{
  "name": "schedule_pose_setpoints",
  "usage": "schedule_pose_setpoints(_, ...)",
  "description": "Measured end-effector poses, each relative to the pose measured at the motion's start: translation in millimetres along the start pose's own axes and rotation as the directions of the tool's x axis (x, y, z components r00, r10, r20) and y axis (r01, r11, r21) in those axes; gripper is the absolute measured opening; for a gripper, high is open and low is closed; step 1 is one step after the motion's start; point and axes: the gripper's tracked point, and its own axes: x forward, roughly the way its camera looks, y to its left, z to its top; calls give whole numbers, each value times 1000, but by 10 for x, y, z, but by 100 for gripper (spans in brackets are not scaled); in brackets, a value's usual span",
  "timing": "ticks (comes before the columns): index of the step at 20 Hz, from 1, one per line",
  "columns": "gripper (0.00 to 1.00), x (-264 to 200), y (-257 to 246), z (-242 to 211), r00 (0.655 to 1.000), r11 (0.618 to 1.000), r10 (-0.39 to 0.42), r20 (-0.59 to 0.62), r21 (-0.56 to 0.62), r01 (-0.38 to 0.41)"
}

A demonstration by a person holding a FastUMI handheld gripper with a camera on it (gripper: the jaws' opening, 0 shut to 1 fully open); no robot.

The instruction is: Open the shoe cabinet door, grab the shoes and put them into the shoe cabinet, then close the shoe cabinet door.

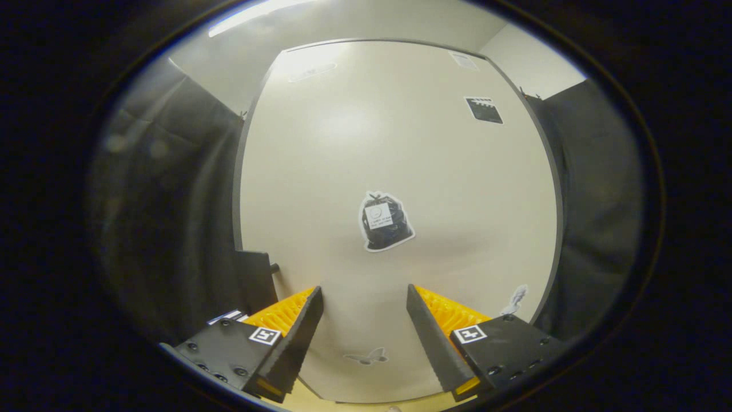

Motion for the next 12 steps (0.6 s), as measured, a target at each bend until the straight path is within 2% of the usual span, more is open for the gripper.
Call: schedule_pose_setpoints(12,96,-87,-67,41,1000,1000,-13,10,-5,13)
